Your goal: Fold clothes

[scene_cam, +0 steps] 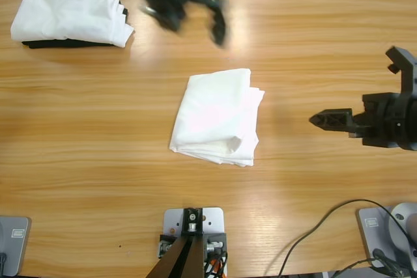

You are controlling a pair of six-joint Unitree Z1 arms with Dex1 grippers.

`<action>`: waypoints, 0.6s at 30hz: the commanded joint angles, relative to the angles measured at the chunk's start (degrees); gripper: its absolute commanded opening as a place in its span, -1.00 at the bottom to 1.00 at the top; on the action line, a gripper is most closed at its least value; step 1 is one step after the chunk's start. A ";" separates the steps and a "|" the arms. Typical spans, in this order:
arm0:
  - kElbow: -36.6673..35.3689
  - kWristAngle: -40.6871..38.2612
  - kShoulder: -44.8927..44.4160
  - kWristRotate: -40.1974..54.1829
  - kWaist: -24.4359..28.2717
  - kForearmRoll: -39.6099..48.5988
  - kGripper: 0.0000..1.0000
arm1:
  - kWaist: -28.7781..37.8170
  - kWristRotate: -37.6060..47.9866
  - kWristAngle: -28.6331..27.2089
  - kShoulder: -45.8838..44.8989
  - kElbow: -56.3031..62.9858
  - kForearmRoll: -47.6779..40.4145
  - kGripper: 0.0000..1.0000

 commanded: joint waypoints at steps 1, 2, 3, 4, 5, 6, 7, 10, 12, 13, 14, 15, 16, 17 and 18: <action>45.78 -1.76 -20.90 1.14 0.33 -26.25 -0.05 | 0.39 -5.00 7.91 3.30 0.22 -6.06 -1.00; 47.55 -1.74 -20.90 1.20 -1.45 -27.78 -0.05 | -0.04 -6.12 10.90 3.89 0.27 -8.86 -1.00; 48.71 -1.57 -20.60 1.35 -2.98 -29.11 -0.05 | -0.90 -7.09 14.31 4.83 0.29 -11.88 -1.00; 49.68 -1.41 -19.90 2.13 -4.26 -30.40 -0.04 | -2.13 -7.76 17.91 6.02 0.38 -15.12 -1.00; 50.98 -1.29 -19.21 3.20 -5.32 -32.09 0.00 | -3.71 -8.04 21.74 7.50 0.76 -18.88 -1.00; 52.98 -0.85 -18.98 4.47 -6.00 -34.41 0.02 | -5.31 -8.04 25.56 9.45 1.29 -23.18 -1.00; 55.59 -0.57 -18.97 5.50 -6.32 -37.24 0.02 | -6.82 -7.98 29.00 11.95 1.63 -26.98 -1.00; 62.20 -0.09 -19.20 9.28 -6.39 -43.62 0.01 | -10.00 -7.77 36.86 19.54 1.80 -36.77 -1.00; 64.29 -0.11 -18.30 11.55 -6.39 -45.64 0.01 | -10.46 -7.46 39.25 24.57 1.15 -41.83 -1.00; 64.53 -0.09 -17.81 12.18 -6.39 -45.87 0.00 | -10.50 -7.23 39.85 26.92 0.78 -43.91 -1.00; 64.74 -0.09 -17.39 12.53 -6.39 -46.32 -0.01 | -10.55 -7.00 40.01 29.26 0.08 -45.35 -1.00; 65.22 -0.11 -17.12 12.52 -6.39 -47.45 -0.01 | -10.57 -6.81 40.13 31.11 -0.34 -46.70 -1.00; 65.69 -0.18 -16.79 12.39 -6.40 -48.75 -0.01 | -10.79 -6.33 40.32 33.99 -0.96 -49.04 -1.00; 66.22 -0.18 -16.37 12.15 -6.51 -50.03 -0.01 | -10.81 -6.26 40.43 36.05 -1.20 -49.81 -1.00; 66.71 -0.18 -15.87 11.95 -6.55 -51.30 -0.01 | -10.81 -6.16 40.40 37.68 -1.85 -49.90 -1.00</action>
